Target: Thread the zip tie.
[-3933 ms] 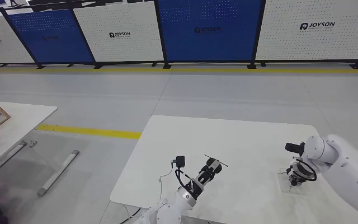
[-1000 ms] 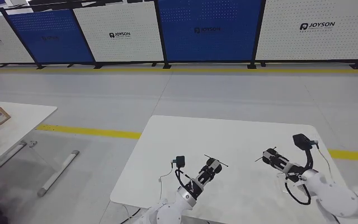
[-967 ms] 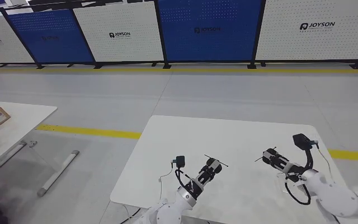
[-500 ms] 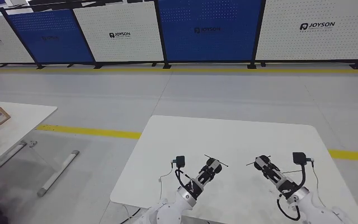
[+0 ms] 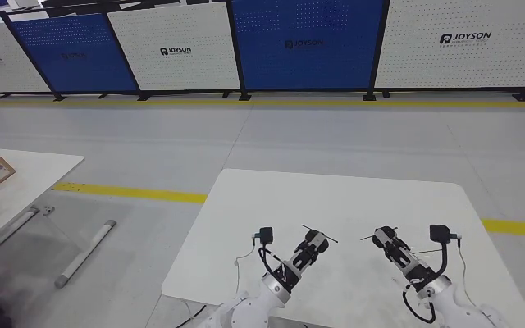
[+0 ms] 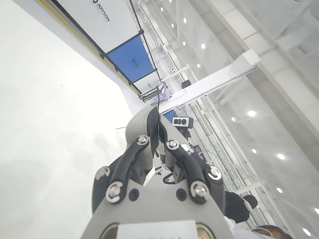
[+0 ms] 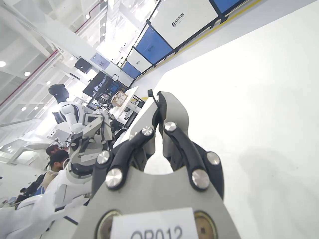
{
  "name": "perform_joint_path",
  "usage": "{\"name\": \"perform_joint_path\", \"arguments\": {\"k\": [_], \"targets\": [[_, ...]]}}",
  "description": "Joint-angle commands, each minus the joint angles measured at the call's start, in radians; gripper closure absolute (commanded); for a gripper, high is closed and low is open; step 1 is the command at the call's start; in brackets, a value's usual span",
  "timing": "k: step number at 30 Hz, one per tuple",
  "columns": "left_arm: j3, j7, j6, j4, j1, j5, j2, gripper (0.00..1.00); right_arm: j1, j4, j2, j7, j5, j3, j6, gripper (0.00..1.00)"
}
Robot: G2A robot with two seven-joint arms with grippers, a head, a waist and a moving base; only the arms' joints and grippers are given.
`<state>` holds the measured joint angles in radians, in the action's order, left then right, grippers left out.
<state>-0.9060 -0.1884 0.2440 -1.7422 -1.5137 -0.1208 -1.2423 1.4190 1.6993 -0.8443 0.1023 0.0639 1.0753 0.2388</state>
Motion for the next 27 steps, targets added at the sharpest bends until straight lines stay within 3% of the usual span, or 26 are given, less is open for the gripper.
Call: {"name": "perform_joint_path", "arguments": {"k": [1, 4, 12, 21, 27], "targets": [[0.024, -0.074, -0.015, 0.005, 0.011, -0.11, -0.007, 1.0, 0.0, 0.0, 0.0, 0.0, 0.0, 0.0, 0.0, 1.0], [0.059, -0.131, -0.05, 0.023, 0.025, -0.2, -0.017, 1.0, 0.0, 0.0, 0.0, 0.0, 0.0, 0.0, 0.0, 1.0], [0.063, -0.137, -0.054, 0.026, 0.026, -0.208, -0.018, 1.0, 0.0, 0.0, 0.0, 0.0, 0.0, 0.0, 0.0, 1.0], [0.076, -0.046, -0.141, 0.093, 0.053, -0.173, -0.029, 1.0, 0.0, 0.0, 0.0, 0.0, 0.0, 0.0, 0.0, 1.0], [0.089, -0.039, -0.152, 0.116, 0.068, -0.146, -0.038, 1.0, 0.0, 0.0, 0.0, 0.0, 0.0, 0.0, 0.0, 1.0]]}}
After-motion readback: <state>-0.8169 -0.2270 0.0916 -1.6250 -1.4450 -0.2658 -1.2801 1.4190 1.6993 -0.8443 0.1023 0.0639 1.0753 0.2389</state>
